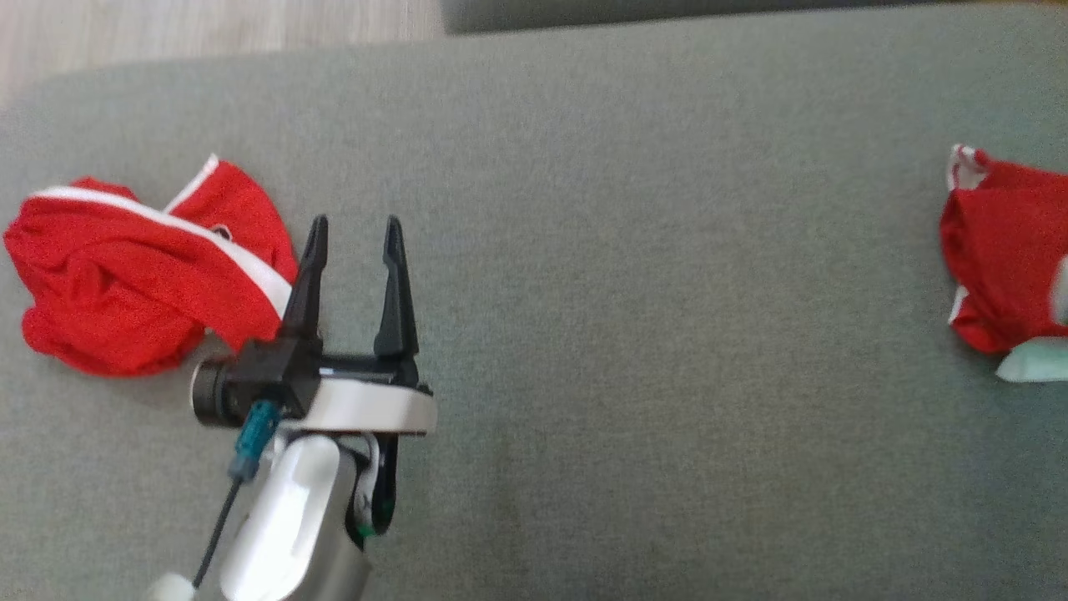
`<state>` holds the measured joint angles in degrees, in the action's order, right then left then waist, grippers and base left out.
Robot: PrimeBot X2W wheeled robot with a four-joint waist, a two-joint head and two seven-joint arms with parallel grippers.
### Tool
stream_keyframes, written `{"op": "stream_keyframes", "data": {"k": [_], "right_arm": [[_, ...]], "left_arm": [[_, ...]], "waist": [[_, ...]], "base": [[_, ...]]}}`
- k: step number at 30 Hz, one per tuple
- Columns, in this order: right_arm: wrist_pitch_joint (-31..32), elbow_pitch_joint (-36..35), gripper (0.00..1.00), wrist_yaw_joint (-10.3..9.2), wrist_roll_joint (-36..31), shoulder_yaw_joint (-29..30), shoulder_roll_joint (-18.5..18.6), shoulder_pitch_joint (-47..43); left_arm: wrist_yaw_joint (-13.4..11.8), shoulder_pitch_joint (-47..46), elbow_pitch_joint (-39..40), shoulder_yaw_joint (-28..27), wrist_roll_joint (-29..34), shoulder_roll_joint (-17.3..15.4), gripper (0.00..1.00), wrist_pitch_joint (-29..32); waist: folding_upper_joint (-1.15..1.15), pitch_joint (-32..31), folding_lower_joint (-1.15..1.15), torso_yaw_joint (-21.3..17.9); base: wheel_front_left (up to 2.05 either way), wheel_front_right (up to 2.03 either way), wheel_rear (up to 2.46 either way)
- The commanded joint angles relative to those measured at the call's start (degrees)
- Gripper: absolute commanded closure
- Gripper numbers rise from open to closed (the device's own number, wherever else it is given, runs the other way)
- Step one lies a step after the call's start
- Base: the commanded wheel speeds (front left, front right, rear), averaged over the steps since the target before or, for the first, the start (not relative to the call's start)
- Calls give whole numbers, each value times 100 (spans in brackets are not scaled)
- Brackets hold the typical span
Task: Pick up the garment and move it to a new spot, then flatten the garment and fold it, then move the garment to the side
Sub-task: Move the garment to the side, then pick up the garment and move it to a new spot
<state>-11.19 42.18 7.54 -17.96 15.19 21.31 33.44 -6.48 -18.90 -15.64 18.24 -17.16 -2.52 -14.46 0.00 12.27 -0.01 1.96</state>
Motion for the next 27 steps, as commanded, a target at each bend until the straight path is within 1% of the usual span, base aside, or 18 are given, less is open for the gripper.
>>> {"op": "stream_keyframes", "data": {"k": [1,4,8,11,14,16,19,23,27], "right_arm": [[-64,-349,0,-5,148,-169,-31,40],[-31,-922,0,-5,591,-343,-411,-148],[9,-1910,0,-5,1183,-501,-932,-540],[-15,-2571,0,-5,1590,-623,-1235,-972],[-75,-3031,0,-5,1887,-788,-1503,-1468],[-165,-3187,0,-5,2058,-844,-1641,-1792],[-292,-3226,0,-5,2237,-889,-1779,-2234],[-365,-3149,0,-5,2366,-982,-1836,-2742],[-377,-3198,0,-5,2510,-1170,-1840,-2986]], "left_arm": [[12,-1,181,-218,-44,-36,0,-54],[-1,162,205,-207,-74,-36,0,-54],[-6,348,261,-233,-80,-36,0,-54],[25,460,282,-251,-66,-36,0,-54],[42,573,285,-271,-55,-36,0,-54],[48,656,275,-282,-47,-36,0,-54],[74,777,233,-296,-38,-36,0,-54],[100,898,183,-300,-17,-36,0,-54],[85,955,170,-318,-42,-36,0,-54]], "waist": [[0,-317,1,-79],[0,-517,1,-75],[0,-677,1,-39],[0,-753,1,23],[0,-812,1,96],[0,-841,1,139],[0,-877,1,196],[0,-902,1,239],[0,-900,1,243]], "base": [[0,0,0],[0,0,0],[0,0,0],[0,0,0],[0,0,0],[0,0,0],[0,0,0],[0,0,0],[0,0,0]]}}
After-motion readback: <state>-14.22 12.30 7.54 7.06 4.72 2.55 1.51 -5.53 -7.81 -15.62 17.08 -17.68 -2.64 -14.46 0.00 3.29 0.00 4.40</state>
